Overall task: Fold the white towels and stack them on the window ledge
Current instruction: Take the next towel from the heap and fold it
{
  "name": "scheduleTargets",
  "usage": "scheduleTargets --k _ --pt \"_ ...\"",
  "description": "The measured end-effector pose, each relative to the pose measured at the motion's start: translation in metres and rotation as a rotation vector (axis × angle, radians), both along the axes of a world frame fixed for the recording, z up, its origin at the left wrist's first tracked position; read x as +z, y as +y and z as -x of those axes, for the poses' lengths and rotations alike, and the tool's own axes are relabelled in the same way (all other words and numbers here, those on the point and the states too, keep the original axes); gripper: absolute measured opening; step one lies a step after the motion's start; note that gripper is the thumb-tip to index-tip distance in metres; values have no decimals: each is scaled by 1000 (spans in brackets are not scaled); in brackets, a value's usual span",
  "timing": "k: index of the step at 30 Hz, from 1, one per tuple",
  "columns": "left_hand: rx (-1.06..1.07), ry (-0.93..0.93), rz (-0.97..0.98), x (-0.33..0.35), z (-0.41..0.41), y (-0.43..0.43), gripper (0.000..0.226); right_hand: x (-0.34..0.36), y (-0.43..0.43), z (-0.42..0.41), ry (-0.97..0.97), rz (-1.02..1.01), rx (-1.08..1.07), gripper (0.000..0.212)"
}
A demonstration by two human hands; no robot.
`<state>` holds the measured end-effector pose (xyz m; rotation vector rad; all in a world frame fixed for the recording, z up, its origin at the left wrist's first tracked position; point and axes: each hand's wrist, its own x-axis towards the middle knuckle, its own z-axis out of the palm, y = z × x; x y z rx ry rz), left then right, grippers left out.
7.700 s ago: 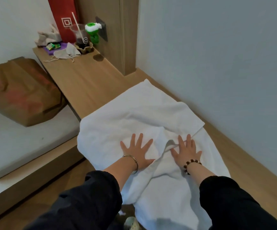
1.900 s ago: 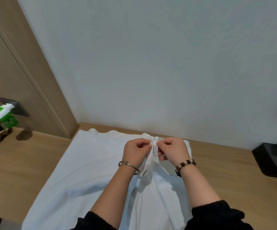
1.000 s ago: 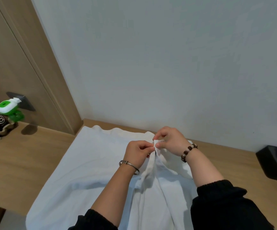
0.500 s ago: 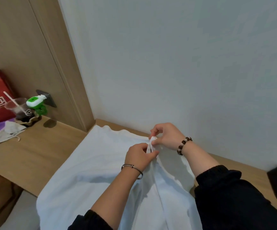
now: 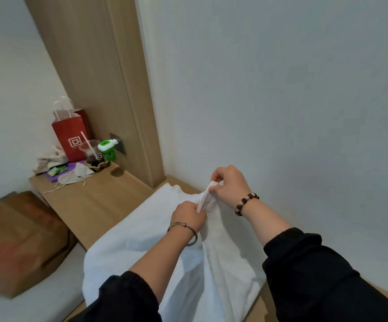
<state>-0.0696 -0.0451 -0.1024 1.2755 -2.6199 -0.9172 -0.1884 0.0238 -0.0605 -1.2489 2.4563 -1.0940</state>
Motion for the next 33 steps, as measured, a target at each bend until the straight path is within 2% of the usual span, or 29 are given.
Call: scheduleTargets --k 3,6,9,17,20,23,26,29,31,33 --pt "-75 -42 195 45 3 -20 24 22 -6 5 3 100 -51 14" --pt "-162 -3 340 102 9 -38 24 59 -12 8 -5 244 -112 19" --pt "-233 57 377 153 12 -46 23 103 -18 5 17 376 -154 26" --pt "-338 467 355 286 10 -60 15 238 -26 -13 28 705 -216 9" --pt "-411 535 437 340 11 -61 15 286 -21 -19 72 798 -247 4" --pt "-452 543 633 385 13 -57 26 327 -13 -27 160 933 -323 6" --pt "-403 583 833 408 15 -49 36 352 -4 -30 270 1001 -380 10" --pt "-378 663 956 407 20 -40 32 355 0 -30 345 998 -450 8" --pt "-373 694 937 399 26 -36 31 352 0 -28 375 984 -497 7" --pt "-391 709 819 386 33 -33 27 349 0 -25 385 961 -533 8"
